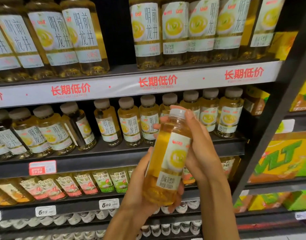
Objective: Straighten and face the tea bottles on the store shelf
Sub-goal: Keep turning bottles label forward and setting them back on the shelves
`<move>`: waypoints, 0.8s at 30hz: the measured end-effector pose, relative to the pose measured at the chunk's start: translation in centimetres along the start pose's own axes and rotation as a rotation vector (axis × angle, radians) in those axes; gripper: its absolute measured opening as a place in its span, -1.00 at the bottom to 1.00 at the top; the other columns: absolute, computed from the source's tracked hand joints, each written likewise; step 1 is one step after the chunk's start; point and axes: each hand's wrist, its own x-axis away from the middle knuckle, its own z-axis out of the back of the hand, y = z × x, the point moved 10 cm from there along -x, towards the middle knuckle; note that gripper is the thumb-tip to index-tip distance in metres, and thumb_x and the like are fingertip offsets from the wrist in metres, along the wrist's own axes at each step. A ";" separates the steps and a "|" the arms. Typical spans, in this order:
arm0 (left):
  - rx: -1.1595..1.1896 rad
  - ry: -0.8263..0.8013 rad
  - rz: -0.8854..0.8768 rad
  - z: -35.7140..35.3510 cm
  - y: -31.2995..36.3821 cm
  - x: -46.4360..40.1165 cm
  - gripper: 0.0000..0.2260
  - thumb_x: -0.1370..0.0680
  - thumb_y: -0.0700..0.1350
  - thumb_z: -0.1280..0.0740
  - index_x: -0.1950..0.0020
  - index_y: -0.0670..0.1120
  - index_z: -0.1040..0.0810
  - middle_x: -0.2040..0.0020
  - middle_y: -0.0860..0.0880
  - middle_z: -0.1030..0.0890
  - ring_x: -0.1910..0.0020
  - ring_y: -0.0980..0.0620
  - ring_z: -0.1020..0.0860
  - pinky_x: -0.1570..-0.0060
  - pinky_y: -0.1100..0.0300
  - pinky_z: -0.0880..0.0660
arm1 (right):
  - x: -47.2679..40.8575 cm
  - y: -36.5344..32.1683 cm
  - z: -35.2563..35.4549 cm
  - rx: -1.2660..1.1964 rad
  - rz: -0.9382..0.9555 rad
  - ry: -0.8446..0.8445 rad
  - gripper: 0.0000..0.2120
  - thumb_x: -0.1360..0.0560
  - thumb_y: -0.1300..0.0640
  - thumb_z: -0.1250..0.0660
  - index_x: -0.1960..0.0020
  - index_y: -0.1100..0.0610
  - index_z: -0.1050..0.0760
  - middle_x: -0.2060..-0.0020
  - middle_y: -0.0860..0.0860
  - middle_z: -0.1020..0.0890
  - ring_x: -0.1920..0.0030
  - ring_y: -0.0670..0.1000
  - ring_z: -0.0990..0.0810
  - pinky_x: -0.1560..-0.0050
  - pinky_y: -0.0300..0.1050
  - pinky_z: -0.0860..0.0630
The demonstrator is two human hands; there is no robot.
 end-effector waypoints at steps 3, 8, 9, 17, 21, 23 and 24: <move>-0.082 -0.012 0.085 0.1 -1.0 -0.1 -0.35 -0.55 0.34 -0.06 -0.02 -0.20 -0.65 0.23 -0.21 -0.63 0.36 -0.12 -0.61 0.43 0.15 -0.52 | 0.2 -0.1 0.4 -0.056 0.024 0.005 -0.64 -0.43 -0.09 -0.27 -0.12 0.10 -0.54 0.15 0.10 -0.69 0.11 0.10 -0.69 0.08 0.03 -0.64; -0.432 0.234 -0.003 1.9 0.2 0.0 -0.52 -0.41 0.40 -0.08 -0.05 0.23 -0.65 -0.05 0.05 -0.70 -0.07 0.06 -0.65 -0.12 0.03 -0.53 | 0.9 -0.8 1.6 0.076 0.067 0.075 -0.63 -0.40 -0.14 -0.37 -0.09 0.08 -0.55 0.18 0.06 -0.69 0.15 0.06 -0.69 0.17 -0.07 -0.64; -0.446 0.236 -0.022 1.5 0.6 0.1 -0.54 -0.36 0.42 -0.10 -0.02 0.28 -0.64 -0.05 0.08 -0.69 -0.08 0.09 -0.64 -0.18 0.01 -0.50 | 1.0 -1.0 1.8 0.113 0.073 0.096 -0.60 -0.39 -0.15 -0.37 -0.11 0.08 -0.54 0.17 0.05 -0.69 0.14 0.06 -0.69 0.18 -0.09 -0.64; -0.301 0.302 -0.092 1.7 1.3 0.2 -0.43 -0.38 0.39 -0.16 0.00 -0.01 -0.70 0.15 -0.15 -0.70 0.24 -0.09 -0.67 0.22 0.06 -0.60 | 0.7 -0.7 1.2 0.046 0.039 0.045 -0.65 -0.40 -0.15 -0.30 -0.08 0.02 -0.59 0.05 0.07 -0.70 0.03 0.05 -0.69 0.11 -0.13 -0.61; -0.146 0.129 0.009 0.6 0.3 0.2 -0.40 -0.54 0.29 -0.10 0.00 -0.21 -0.66 0.27 -0.26 -0.61 0.42 -0.13 -0.58 0.41 0.13 -0.54 | 0.2 -0.4 0.2 0.012 0.022 -0.020 -0.63 -0.42 -0.14 -0.30 -0.13 0.04 -0.56 0.06 0.11 -0.68 0.02 0.13 -0.67 0.00 0.03 -0.62; -0.148 0.105 0.028 0.7 0.0 0.0 -0.40 -0.54 0.28 -0.09 -0.01 -0.20 -0.66 0.25 -0.27 -0.62 0.38 -0.15 -0.60 0.36 0.10 -0.57 | 0.2 -0.4 0.2 0.036 0.041 -0.015 -0.68 -0.42 -0.13 -0.31 -0.07 0.02 -0.57 0.11 0.09 -0.67 0.07 0.10 -0.67 0.05 -0.01 -0.61; -0.185 0.122 0.020 1.0 0.1 -0.2 -0.41 -0.53 0.29 -0.09 -0.02 -0.17 -0.67 0.20 -0.26 -0.64 0.32 -0.16 -0.62 0.28 0.07 -0.58 | 0.2 -0.5 0.3 0.035 0.052 -0.004 -0.70 -0.42 -0.13 -0.31 -0.05 0.01 -0.58 0.13 0.08 -0.67 0.08 0.10 -0.66 0.06 -0.02 -0.61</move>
